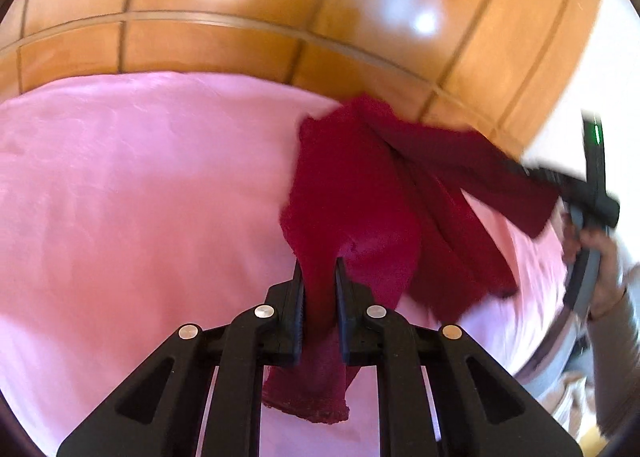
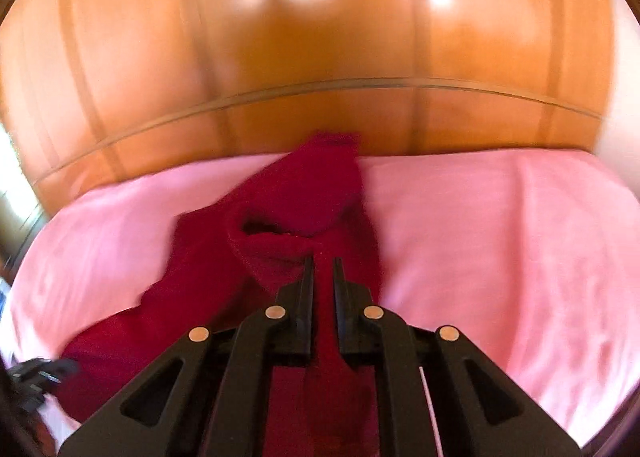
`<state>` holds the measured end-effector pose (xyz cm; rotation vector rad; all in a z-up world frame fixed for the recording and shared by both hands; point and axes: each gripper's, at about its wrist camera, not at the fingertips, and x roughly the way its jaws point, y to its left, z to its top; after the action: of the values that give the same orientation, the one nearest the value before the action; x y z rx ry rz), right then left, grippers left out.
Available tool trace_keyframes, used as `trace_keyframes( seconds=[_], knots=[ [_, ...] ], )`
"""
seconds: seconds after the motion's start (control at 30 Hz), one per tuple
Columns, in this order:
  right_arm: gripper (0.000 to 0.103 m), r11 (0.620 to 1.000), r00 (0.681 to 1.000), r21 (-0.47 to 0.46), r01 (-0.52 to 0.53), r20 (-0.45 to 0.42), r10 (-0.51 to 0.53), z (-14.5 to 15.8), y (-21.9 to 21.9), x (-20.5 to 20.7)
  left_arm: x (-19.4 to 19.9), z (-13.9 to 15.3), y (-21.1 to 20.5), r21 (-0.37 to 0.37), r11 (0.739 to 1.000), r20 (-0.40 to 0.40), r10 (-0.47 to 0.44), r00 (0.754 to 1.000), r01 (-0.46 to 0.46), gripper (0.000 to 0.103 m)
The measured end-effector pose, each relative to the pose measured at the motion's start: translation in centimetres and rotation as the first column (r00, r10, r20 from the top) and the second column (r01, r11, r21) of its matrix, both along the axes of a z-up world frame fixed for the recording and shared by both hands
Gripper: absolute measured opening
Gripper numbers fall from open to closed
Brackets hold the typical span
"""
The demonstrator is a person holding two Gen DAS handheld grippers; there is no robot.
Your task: Fold small clothes
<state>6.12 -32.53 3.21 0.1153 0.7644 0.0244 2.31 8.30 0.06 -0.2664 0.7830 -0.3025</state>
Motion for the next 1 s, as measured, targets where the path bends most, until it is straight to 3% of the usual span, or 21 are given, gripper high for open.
trace_keyframes(
  seconds=[0.1, 0.23, 0.43, 0.5, 0.53, 0.57, 0.6, 0.63, 0.67, 0.77, 0.83, 0.9, 0.93, 1.0],
  knots=[
    [0.007, 0.992, 0.991, -0.013, 0.125, -0.037, -0.125, -1.1, -4.7, 1.8, 2.2, 1.0, 2.0, 0.023, 0.997, 0.021, 0.07, 0.997, -0.071, 0.012],
    [0.007, 0.954, 0.95, -0.047, 0.295, -0.091, -0.298, -2.8, -11.6, 3.7, 5.7, 2.3, 5.1, 0.079, 0.981, 0.05, 0.175, 0.983, -0.179, 0.012],
    [0.008, 0.904, 0.886, -0.061, 0.424, -0.177, -0.428, -5.1, -17.9, 6.9, 13.6, 2.6, 10.7, 0.133, 0.914, 0.022, 0.384, 0.923, -0.383, 0.012],
    [0.016, 0.896, 0.875, -0.054, 0.44, -0.196, -0.442, -5.7, -18.4, 7.5, 15.5, 2.4, 11.5, 0.139, 0.898, 0.014, 0.42, 0.908, -0.417, 0.013],
    [0.045, 0.893, 0.872, -0.053, 0.447, -0.196, -0.448, -5.9, -18.7, 7.6, 16.1, 2.6, 12.0, 0.143, 0.891, 0.019, 0.432, 0.902, -0.43, 0.022],
    [0.062, 0.893, 0.874, -0.049, 0.447, -0.19, -0.447, -5.7, -18.7, 7.4, 16.4, 2.8, 11.9, 0.159, 0.88, 0.025, 0.449, 0.893, -0.447, 0.047],
    [0.071, 0.894, 0.879, -0.05, 0.445, -0.169, -0.447, -5.5, -18.6, 7.0, 16.3, 3.1, 11.8, 0.169, 0.87, 0.036, 0.464, 0.885, -0.463, 0.061],
    [0.07, 0.898, 0.884, -0.057, 0.437, -0.156, -0.44, -5.2, -18.2, 6.6, 15.6, 3.6, 11.4, 0.165, 0.856, 0.082, 0.482, 0.872, -0.489, 0.073],
    [0.07, 0.902, 0.891, -0.065, 0.427, -0.141, -0.432, -4.8, -17.7, 5.8, 15.1, 3.9, 11.0, 0.149, 0.857, 0.106, 0.482, 0.87, -0.493, 0.073],
    [0.07, 0.936, 0.933, -0.009, 0.352, -0.083, -0.351, -3.5, -15.7, 3.0, 12.7, 3.7, 8.4, 0.034, 0.937, 0.07, 0.346, 0.936, -0.349, 0.07],
    [0.072, 0.971, 0.973, 0.103, 0.215, -0.103, -0.205, -3.5, -13.0, 1.0, 11.5, 2.4, 5.8, -0.018, 0.974, 0.024, 0.228, 0.973, -0.227, 0.07],
    [0.071, 0.971, 0.987, 0.224, 0.08, -0.154, -0.046, -4.8, -9.7, -0.3, 10.8, 0.3, 3.1, -0.078, 0.991, -0.044, 0.11, 0.993, -0.113, 0.065],
    [0.071, 0.963, 0.984, 0.267, 0.032, -0.178, 0.016, -5.6, -8.1, -0.7, 10.5, -1.2, 1.2, -0.113, 0.992, -0.093, 0.042, 0.995, -0.053, 0.058],
    [0.07, 0.937, 0.969, 0.349, -0.03, -0.221, 0.114, -7.5, -5.3, -1.1, 10.3, -3.6, -1.4, -0.17, 0.985, -0.165, -0.034, 0.986, 0.005, 0.057]
  ],
)
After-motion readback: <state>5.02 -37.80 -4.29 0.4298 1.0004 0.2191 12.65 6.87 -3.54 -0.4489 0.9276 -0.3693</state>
